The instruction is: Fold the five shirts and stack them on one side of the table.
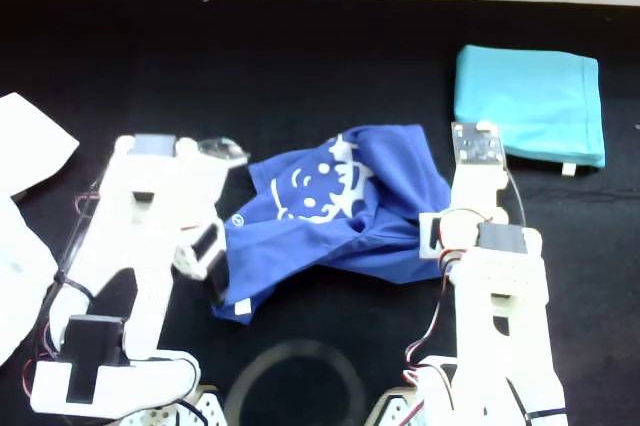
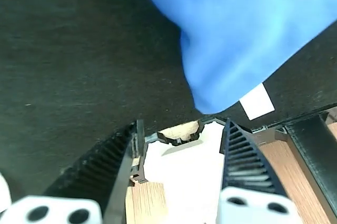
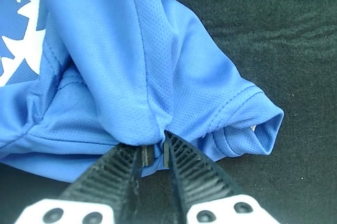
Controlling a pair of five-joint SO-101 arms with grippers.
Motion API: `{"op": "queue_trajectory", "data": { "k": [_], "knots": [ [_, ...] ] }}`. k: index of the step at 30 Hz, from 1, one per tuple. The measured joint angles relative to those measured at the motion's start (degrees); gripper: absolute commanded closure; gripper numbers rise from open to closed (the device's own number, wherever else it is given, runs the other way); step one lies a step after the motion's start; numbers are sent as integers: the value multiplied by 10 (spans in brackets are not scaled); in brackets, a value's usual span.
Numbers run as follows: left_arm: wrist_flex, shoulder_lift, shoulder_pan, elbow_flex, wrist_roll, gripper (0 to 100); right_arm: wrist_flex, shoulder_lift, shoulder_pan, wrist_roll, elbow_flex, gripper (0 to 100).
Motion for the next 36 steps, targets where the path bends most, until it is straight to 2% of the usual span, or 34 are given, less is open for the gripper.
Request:
{"op": "queue_trajectory", "data": {
  "k": [4,12,14,17,25,29,36],
  "knots": [
    [-16,0,40,36,-12,760,0,0,0,0,0,992],
    [-168,0,103,127,-15,764,0,0,0,0,0,992],
    [-200,0,112,145,-15,805,0,0,0,0,0,992],
    [-228,0,113,151,-15,988,0,0,0,0,0,992],
    [-242,0,104,142,-14,991,-61,0,0,0,3,992],
    [-185,0,47,62,-52,991,-71,0,-2,-15,-6,992],
    [21,0,-66,-209,-218,991,-35,24,-45,-28,-143,992]
  ]
}}
